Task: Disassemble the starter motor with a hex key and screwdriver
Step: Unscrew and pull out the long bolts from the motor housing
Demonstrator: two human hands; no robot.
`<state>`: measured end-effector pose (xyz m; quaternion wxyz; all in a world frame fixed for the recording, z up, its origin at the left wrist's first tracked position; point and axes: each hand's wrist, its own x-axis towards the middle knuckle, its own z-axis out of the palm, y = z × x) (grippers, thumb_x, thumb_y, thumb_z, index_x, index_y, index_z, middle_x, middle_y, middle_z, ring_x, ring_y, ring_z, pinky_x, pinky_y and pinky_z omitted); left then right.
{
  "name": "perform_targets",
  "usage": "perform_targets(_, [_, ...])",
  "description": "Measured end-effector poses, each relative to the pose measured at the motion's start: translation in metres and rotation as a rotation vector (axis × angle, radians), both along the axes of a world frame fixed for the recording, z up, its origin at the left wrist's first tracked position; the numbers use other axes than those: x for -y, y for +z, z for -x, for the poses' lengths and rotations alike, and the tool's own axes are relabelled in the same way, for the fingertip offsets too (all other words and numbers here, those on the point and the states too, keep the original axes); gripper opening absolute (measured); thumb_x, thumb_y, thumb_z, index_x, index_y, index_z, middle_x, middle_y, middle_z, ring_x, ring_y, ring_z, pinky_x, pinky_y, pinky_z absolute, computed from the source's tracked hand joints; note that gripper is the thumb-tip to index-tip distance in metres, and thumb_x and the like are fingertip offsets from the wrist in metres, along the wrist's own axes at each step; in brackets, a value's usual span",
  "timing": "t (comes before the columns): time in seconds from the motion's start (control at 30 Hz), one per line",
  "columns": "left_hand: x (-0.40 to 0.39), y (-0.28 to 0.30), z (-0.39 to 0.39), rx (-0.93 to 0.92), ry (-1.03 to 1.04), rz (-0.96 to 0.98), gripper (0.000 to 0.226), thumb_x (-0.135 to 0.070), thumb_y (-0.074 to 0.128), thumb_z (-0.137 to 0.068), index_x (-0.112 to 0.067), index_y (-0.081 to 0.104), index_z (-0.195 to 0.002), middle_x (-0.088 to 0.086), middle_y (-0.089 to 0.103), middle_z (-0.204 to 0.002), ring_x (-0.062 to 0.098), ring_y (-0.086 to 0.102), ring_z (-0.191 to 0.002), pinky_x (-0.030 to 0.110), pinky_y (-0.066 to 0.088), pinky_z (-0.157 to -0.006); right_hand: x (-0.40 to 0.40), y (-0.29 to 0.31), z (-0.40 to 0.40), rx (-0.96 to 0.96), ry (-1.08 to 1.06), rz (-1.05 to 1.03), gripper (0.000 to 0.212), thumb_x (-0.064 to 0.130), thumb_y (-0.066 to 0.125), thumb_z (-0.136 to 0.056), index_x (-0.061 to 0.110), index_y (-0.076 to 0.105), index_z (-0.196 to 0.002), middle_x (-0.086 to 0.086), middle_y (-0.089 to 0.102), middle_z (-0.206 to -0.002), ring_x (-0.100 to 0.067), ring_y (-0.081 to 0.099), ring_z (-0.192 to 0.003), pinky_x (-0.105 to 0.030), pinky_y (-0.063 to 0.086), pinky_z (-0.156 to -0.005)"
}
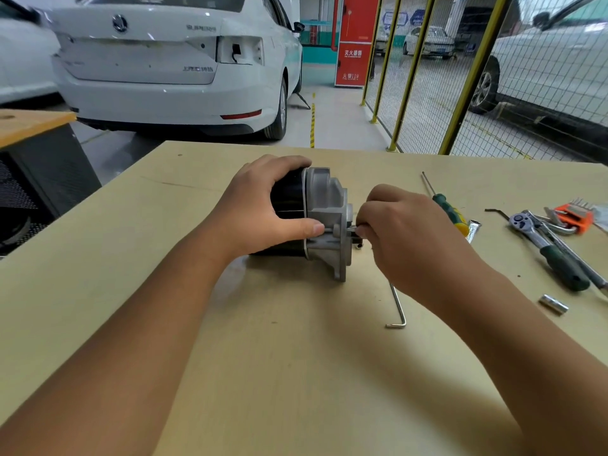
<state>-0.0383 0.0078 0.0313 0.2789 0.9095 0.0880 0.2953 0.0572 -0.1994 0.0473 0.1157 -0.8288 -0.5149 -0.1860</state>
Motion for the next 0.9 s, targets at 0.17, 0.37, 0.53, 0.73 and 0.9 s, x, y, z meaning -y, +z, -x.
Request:
perform_targets(0.17, [0.000, 0.001, 0.001, -0.015, 0.004, -0.014, 0.094, -0.057, 0.086, -0.056, -0.033, 0.057, -0.143, -0.010, 0.059, -0.130, 0.016, 0.055, -0.122, 0.042, 0.047, -0.108, 0.000, -0.003, -0.004, 0.015, 0.009, -0.001, 0.005, 0.017, 0.065, -0.095, 0.021, 0.065, -0.096, 0.003, 0.057, -0.093, -0.023, 0.055, -0.071, -0.033, 0.041, -0.063])
perform_targets(0.37, [0.001, -0.001, 0.000, -0.010, 0.014, 0.000, 0.083, -0.057, 0.080, -0.067, -0.033, 0.056, -0.143, -0.012, 0.058, -0.131, 0.016, 0.053, -0.124, 0.042, 0.046, -0.108, 0.007, -0.003, -0.011, -0.166, 0.129, -0.111, 0.011, 0.016, 0.063, -0.098, 0.013, 0.074, -0.095, -0.005, 0.057, -0.089, -0.028, 0.057, -0.076, -0.039, 0.050, -0.067])
perform_targets(0.53, [0.002, 0.000, 0.001, -0.023, 0.015, -0.006, 0.087, -0.057, 0.082, -0.064, -0.032, 0.056, -0.144, -0.010, 0.059, -0.131, 0.017, 0.054, -0.123, 0.043, 0.047, -0.108, 0.004, -0.006, -0.005, -0.074, 0.054, -0.002, 0.013, 0.012, 0.058, -0.099, 0.012, 0.071, -0.100, -0.004, 0.057, -0.098, -0.027, 0.058, -0.077, -0.041, 0.051, -0.073])
perform_targets(0.73, [0.000, -0.001, 0.001, -0.028, 0.000, -0.029, 0.096, -0.057, 0.086, -0.057, -0.030, 0.056, -0.144, -0.009, 0.059, -0.130, 0.018, 0.055, -0.122, 0.045, 0.047, -0.107, 0.000, -0.005, 0.001, 0.076, -0.077, 0.019, 0.015, 0.014, 0.066, -0.089, 0.028, 0.061, -0.088, 0.007, 0.055, -0.087, -0.023, 0.055, -0.069, -0.035, 0.038, -0.072])
perform_targets(0.9, [-0.001, -0.002, -0.001, -0.006, 0.006, -0.013, 0.084, -0.058, 0.081, -0.067, -0.033, 0.056, -0.143, -0.009, 0.060, -0.131, 0.016, 0.054, -0.124, 0.042, 0.046, -0.108, 0.002, -0.004, -0.003, -0.071, 0.019, -0.039, 0.006, 0.021, 0.064, -0.095, 0.023, 0.059, -0.091, 0.003, 0.054, -0.082, -0.028, 0.055, -0.070, -0.040, 0.048, -0.059])
